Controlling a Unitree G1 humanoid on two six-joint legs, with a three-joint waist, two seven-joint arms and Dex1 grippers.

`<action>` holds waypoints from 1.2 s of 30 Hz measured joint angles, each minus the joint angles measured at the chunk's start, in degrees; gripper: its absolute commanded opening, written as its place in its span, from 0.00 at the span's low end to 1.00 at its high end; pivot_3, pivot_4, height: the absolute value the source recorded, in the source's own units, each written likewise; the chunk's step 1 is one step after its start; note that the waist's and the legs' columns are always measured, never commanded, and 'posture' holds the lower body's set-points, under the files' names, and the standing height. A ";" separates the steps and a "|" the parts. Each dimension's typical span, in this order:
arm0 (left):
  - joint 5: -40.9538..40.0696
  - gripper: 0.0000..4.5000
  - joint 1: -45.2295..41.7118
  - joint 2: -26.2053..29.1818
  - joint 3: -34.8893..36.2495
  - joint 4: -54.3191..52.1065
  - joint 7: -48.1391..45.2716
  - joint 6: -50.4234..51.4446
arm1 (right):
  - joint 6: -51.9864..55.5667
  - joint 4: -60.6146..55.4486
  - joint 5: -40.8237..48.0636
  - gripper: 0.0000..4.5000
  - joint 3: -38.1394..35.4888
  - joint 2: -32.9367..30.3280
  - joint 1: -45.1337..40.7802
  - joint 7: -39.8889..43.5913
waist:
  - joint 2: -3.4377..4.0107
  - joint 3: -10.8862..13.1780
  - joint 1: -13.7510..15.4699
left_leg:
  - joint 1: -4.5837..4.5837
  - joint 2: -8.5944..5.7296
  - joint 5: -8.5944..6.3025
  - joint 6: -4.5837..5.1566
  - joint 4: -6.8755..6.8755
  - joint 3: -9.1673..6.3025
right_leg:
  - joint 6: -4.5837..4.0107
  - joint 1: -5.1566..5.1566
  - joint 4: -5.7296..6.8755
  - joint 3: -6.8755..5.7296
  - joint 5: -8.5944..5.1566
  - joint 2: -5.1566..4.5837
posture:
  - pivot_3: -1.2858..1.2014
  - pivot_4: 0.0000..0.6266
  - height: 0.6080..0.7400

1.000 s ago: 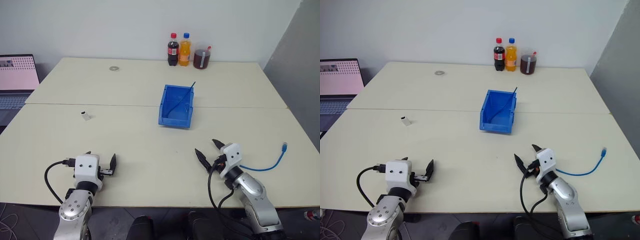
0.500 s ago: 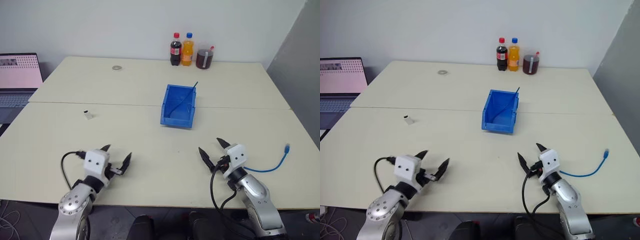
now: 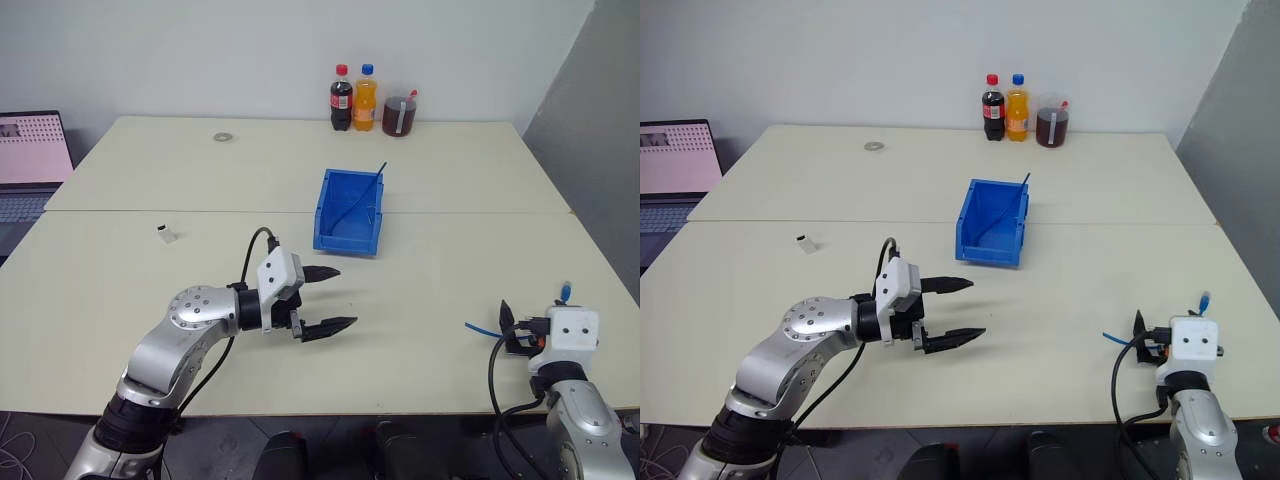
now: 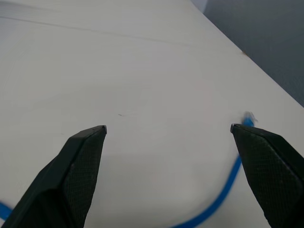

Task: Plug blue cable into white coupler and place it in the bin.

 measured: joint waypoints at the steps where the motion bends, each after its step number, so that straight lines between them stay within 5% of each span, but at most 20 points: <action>1: 0.90 1.00 -1.97 0.64 -1.11 1.10 -2.40 -1.37 | 4.20 -0.91 1.08 0.99 -1.58 0.01 -0.86 -1.03 | 0.08 -0.05 0.00 | 0.03 0.00 0.00 0.00 0.00 0.02 | 0.00 0.04 0.00 0.04 0.00 0.00 | 0.52 0.24 1.00; 9: 5.47 1.00 -5.54 -0.88 -4.66 7.72 -6.77 -8.01 | 23.13 2.45 3.86 0.99 -6.13 -1.99 -11.10 -4.32 | 0.12 -0.04 -0.07 | -0.15 -0.04 -0.01 0.01 0.00 0.10 | -0.01 -0.07 -0.09 0.12 0.00 -0.01 | 0.52 0.24 1.00; 18: 7.40 1.00 -6.48 -2.25 -5.41 9.89 -7.23 -10.47 | 32.59 10.27 7.80 0.55 -13.31 -2.85 -21.70 -5.71 | 0.08 -0.06 0.06 | -0.20 -0.06 -0.01 0.02 0.02 0.05 | 0.01 -0.04 -0.10 0.07 0.00 -0.01 | 0.52 0.24 1.00; 28: 7.71 1.00 -6.40 -1.97 -5.30 9.93 -6.82 -10.88 | 31.64 11.59 7.98 0.01 -14.32 -3.92 -21.46 -5.98 | 0.05 -0.08 0.18 | -0.21 -0.08 -0.01 0.02 0.02 0.02 | 0.03 -0.04 -0.12 0.04 0.01 -0.04 | 0.52 0.24 1.00; 33: 7.76 1.00 -5.58 -0.36 -4.19 9.97 -6.69 -10.90 | 32.69 10.92 11.51 0.01 -14.06 -8.96 -18.34 1.24 | 0.09 -0.05 0.08 | -0.21 -0.08 -0.01 0.02 0.00 0.04 | 0.03 -0.05 -0.13 0.07 0.00 -0.04 | 0.52 0.24 1.00; 36: 7.78 1.00 -2.78 1.70 -2.29 9.98 -6.40 -10.87 | 33.40 7.40 16.49 0.01 -11.59 -16.54 -13.79 12.55 | 0.25 0.04 -0.22 | -0.17 -0.04 -0.02 0.03 -0.02 0.04 | 0.02 -0.05 -0.12 0.10 0.00 -0.01 | 0.52 0.24 1.00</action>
